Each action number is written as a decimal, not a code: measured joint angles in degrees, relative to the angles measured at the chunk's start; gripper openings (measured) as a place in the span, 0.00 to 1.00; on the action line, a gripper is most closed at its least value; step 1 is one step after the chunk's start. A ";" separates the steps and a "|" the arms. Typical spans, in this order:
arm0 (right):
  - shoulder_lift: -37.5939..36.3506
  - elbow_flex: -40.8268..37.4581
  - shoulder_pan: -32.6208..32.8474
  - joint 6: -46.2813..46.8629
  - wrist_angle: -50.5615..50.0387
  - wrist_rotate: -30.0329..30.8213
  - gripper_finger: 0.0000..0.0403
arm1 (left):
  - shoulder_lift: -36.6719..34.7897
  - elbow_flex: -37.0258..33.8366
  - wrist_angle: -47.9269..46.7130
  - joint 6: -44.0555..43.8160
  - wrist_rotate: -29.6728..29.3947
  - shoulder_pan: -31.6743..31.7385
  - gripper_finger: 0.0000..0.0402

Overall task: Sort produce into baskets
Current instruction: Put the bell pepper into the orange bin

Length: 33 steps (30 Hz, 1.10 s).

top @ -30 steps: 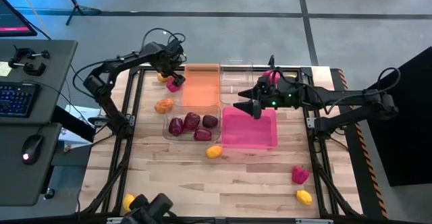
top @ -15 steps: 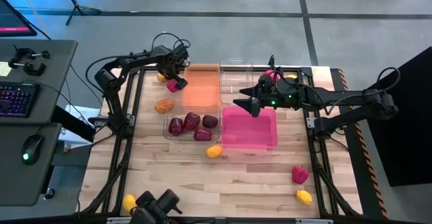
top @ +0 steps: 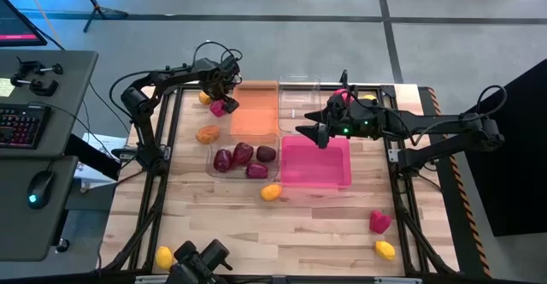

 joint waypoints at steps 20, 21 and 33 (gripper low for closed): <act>-1.77 -0.02 0.00 -13.08 1.99 1.23 0.93 | -24.88 2.86 6.88 -8.10 3.59 -3.94 0.59; -1.77 -0.02 0.00 -13.75 2.01 1.53 0.93 | -25.29 2.86 7.93 -8.71 3.58 -5.66 0.59; -5.85 -0.02 0.39 -18.45 -3.50 1.90 0.93 | -15.01 2.75 14.91 -7.05 -4.47 -22.78 0.59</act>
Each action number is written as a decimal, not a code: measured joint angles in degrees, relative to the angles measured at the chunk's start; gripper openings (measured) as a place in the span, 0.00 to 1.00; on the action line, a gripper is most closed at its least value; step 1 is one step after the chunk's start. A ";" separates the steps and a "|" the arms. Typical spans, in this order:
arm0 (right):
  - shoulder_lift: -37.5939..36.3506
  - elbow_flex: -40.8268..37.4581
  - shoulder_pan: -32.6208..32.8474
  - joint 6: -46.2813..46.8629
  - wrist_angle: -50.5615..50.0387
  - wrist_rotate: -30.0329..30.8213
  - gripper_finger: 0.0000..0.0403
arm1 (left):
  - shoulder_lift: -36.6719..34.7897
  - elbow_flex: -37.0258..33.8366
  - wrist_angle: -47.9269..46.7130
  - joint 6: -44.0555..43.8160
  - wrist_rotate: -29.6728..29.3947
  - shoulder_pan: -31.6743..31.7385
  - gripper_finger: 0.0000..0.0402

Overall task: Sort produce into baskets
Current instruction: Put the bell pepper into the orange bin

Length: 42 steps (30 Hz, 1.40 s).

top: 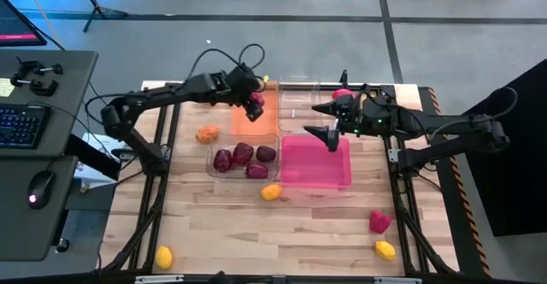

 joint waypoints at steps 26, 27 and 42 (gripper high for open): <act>-5.43 0.00 7.48 14.30 -13.42 26.39 0.93 | -11.87 -24.27 28.15 -9.62 4.27 -2.06 0.60; -5.43 0.00 7.16 17.04 -13.43 27.92 0.93 | -12.29 -24.24 27.86 -10.33 4.25 -2.07 0.60; 0.95 0.00 5.95 36.91 -13.98 31.94 0.93 | -12.35 -24.20 23.67 -9.97 2.64 -1.87 0.69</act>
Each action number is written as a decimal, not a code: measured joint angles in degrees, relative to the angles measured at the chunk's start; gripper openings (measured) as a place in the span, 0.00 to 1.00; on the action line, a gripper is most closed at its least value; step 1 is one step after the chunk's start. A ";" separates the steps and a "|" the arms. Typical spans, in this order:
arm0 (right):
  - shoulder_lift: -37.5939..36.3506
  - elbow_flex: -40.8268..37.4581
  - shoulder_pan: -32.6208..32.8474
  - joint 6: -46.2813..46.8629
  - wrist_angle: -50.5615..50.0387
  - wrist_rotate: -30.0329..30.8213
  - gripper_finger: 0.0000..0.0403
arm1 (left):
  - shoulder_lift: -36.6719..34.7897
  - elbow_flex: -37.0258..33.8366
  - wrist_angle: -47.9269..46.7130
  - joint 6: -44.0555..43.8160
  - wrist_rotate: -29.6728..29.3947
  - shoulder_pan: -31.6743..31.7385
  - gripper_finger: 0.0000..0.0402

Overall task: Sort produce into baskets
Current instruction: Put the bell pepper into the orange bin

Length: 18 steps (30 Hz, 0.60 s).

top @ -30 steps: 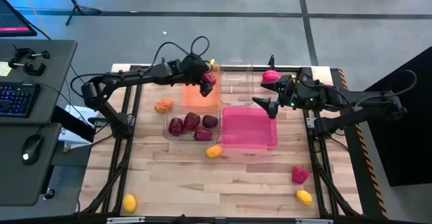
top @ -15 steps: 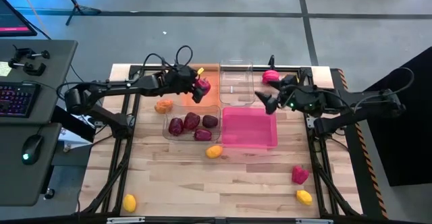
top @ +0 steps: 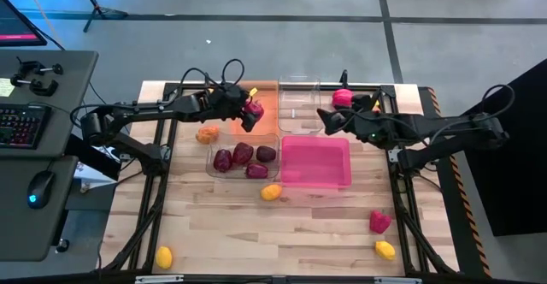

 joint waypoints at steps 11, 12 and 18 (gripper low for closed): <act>-0.39 0.00 -0.02 3.25 -1.02 5.57 0.93 | 0.00 0.00 -1.03 -6.32 -0.07 0.35 0.88; -0.41 0.00 -0.02 3.84 -1.10 5.59 0.93 | 0.00 0.00 -0.99 -6.51 1.21 0.35 0.88; -0.04 0.00 -1.04 4.49 -1.16 5.61 0.93 | -3.20 0.00 2.71 -10.46 6.03 0.50 0.88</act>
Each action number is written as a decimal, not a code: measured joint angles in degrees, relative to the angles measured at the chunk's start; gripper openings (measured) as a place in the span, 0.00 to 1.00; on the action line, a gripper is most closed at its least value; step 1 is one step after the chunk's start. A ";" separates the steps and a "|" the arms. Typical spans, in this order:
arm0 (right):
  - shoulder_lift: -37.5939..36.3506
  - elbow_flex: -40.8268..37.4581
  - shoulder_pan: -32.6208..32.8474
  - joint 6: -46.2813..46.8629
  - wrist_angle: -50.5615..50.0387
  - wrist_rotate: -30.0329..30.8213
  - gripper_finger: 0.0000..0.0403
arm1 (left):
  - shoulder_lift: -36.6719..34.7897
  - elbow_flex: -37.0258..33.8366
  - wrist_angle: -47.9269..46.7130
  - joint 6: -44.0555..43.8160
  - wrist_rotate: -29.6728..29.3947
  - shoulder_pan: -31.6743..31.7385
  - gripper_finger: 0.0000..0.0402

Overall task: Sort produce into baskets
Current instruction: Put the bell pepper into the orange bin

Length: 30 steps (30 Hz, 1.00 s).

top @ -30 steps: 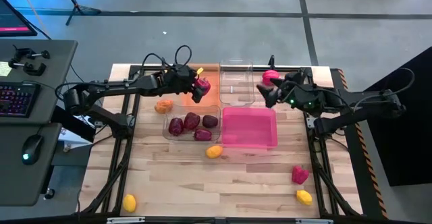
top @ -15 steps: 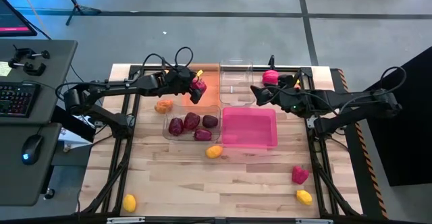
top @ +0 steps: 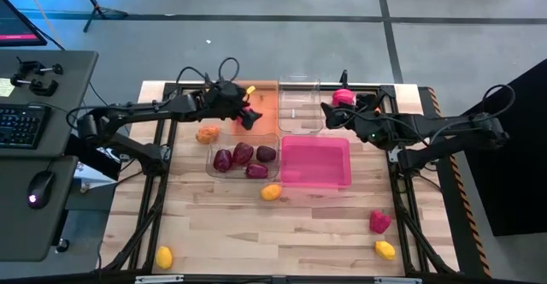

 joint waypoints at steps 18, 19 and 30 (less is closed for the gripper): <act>14.40 -0.04 -43.25 21.60 -10.12 -23.39 0.93 | -12.46 0.04 -3.49 -6.45 0.65 7.48 0.88; 15.42 -0.04 -45.10 20.64 -8.71 -24.88 0.93 | -12.61 0.04 -4.14 -6.51 0.67 7.57 0.88; 26.91 -0.04 -51.59 28.91 -5.22 -34.08 0.93 | -12.75 0.04 -4.53 -2.88 7.83 12.12 0.88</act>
